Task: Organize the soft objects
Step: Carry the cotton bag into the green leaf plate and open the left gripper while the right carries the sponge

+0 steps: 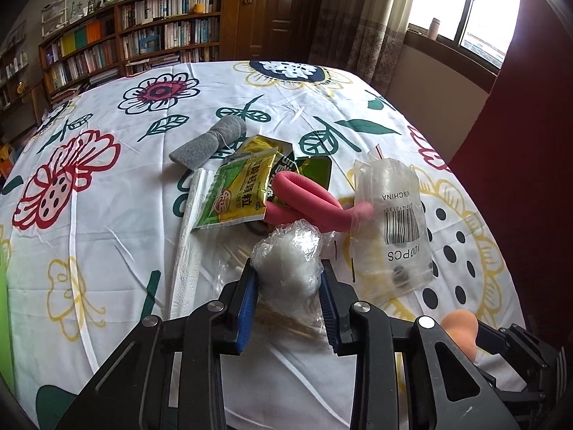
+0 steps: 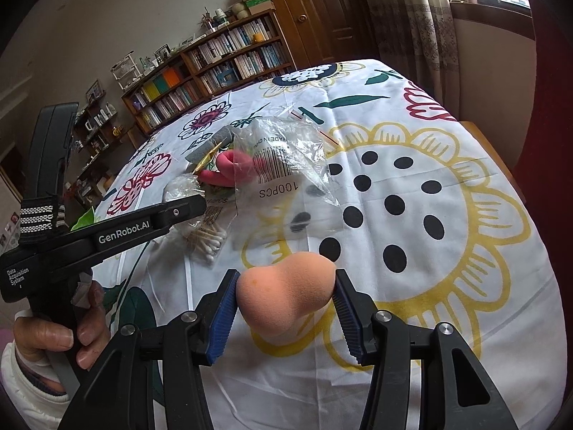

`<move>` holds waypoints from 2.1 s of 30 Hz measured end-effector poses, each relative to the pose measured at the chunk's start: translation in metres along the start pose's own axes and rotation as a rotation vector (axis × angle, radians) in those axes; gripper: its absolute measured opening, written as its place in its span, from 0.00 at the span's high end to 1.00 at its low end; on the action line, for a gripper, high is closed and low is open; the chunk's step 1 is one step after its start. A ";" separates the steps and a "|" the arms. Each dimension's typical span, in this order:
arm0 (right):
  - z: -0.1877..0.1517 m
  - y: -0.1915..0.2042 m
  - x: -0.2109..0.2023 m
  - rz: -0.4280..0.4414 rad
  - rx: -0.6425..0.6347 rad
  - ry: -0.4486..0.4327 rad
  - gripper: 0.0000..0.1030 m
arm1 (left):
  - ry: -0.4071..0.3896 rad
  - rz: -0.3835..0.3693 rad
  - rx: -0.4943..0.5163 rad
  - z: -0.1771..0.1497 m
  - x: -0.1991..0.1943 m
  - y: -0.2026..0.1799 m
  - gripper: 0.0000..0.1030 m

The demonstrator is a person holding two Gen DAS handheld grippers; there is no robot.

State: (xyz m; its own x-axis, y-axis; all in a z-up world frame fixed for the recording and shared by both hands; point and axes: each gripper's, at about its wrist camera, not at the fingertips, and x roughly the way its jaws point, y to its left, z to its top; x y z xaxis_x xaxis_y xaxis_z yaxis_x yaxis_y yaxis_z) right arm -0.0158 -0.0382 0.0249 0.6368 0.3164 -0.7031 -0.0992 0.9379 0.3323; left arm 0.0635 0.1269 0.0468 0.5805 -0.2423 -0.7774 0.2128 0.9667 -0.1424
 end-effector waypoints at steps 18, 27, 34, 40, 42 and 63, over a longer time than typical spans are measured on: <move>-0.009 0.051 0.003 0.020 -0.092 0.014 0.47 | -0.073 0.118 -0.105 -0.040 -0.063 0.067 0.68; -0.011 0.097 0.013 0.047 -0.179 0.033 0.47 | -0.117 0.180 -0.174 -0.054 -0.091 0.114 0.68; -0.013 0.135 0.028 0.087 -0.239 0.071 0.47 | -0.160 0.252 -0.243 -0.066 -0.115 0.162 0.68; -0.014 0.173 0.036 0.116 -0.306 0.078 0.47 | -0.195 0.320 -0.305 -0.079 -0.136 0.205 0.68; -0.015 0.184 0.040 0.124 -0.324 0.085 0.47 | -0.194 0.341 -0.326 -0.085 -0.140 0.219 0.68; -0.009 0.280 0.071 0.238 -0.455 0.104 0.46 | -0.198 0.457 -0.395 -0.117 -0.164 0.275 0.35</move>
State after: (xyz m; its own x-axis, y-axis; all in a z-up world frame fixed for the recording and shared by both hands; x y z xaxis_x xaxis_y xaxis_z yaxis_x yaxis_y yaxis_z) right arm -0.0050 0.2477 0.0627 0.4794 0.5191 -0.7077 -0.5690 0.7977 0.1997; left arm -0.0645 0.4420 0.0634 0.6866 0.2281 -0.6903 -0.3751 0.9245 -0.0676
